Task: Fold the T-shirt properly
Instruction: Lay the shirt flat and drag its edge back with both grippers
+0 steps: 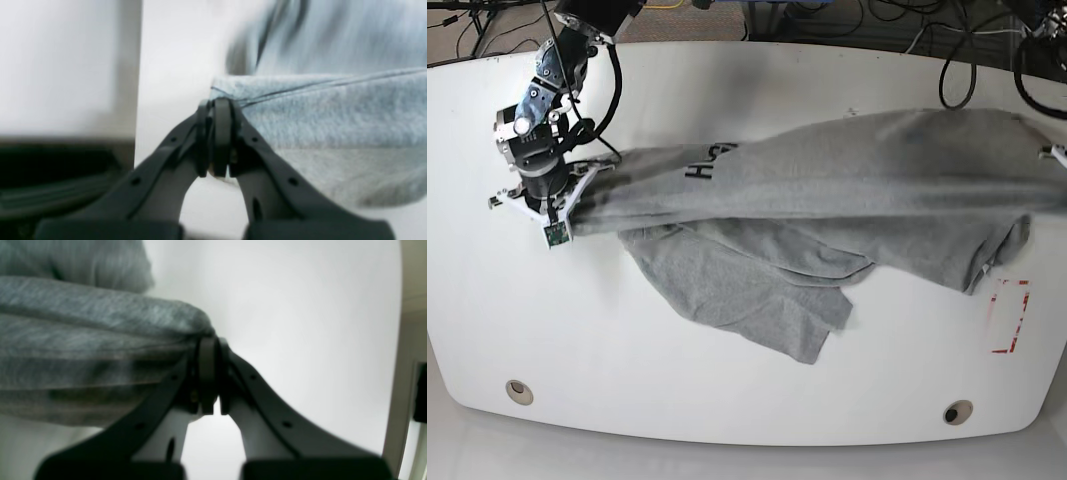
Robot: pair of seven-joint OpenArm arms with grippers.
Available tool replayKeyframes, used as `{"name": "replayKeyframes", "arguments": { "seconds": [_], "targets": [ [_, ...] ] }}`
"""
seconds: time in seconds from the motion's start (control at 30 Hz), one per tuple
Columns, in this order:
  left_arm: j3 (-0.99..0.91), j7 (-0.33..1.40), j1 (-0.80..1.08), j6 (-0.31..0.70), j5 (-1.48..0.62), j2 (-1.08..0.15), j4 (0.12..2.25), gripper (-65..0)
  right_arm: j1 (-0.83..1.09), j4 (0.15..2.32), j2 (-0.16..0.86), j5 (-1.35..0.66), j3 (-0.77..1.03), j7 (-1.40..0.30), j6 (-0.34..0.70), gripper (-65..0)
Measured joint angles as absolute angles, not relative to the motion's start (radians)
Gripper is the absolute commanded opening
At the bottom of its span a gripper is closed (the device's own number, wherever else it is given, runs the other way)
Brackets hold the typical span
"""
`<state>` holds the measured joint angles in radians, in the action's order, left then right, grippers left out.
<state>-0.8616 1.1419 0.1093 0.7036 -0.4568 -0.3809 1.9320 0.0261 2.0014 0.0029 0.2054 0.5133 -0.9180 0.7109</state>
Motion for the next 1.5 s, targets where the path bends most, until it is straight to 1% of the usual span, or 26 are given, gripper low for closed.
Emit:
{"name": "replayKeyframes", "arguments": {
  "seconds": [0.27,0.47,0.5,0.63,0.8,1.13,1.23,1.33,1.5],
  "targets": [
    [-0.712,1.23,-0.187,0.699,-0.448,-0.384,1.933,-64.3,-0.122,2.001,0.014,0.224,0.492,-0.924,0.707,-63.7],
    [-0.578,1.236,-0.39,0.704,-0.45,-0.385,1.932,-64.2,-0.237,1.993,0.072,0.224,0.409,-0.924,0.707,-63.7],
    [-0.554,1.238,-0.429,0.699,-0.448,-0.385,1.932,-64.2,-0.263,1.984,0.082,0.226,0.397,-0.924,0.707,-63.7],
    [-0.46,1.235,-0.589,0.622,-0.454,-0.389,1.906,-64.2,-0.377,1.943,0.125,0.222,0.346,-0.973,0.708,-63.7],
    [-0.405,1.235,-0.785,0.58,-0.46,-0.386,1.805,-64.2,-0.564,1.889,0.173,0.221,0.286,-1.036,0.706,-63.7],
    [-0.338,1.241,-1.191,0.574,-0.445,-0.394,1.552,-64.2,-0.94,1.725,0.271,0.212,0.155,-1.047,0.709,-63.7],
    [-0.314,1.206,-1.312,0.573,-0.447,-0.395,1.475,-64.0,-1.055,1.671,0.292,0.218,0.113,-1.055,0.707,-63.6],
    [-0.293,1.159,-1.4,0.573,-0.451,-0.397,1.421,-64.0,-1.164,1.634,0.317,0.224,0.052,-1.054,0.707,-63.6],
    [-0.235,1.152,-1.493,0.572,-0.449,-0.409,1.362,-64.0,-1.277,1.61,0.336,0.215,-0.004,-1.039,0.707,-63.6]
  ]
}}
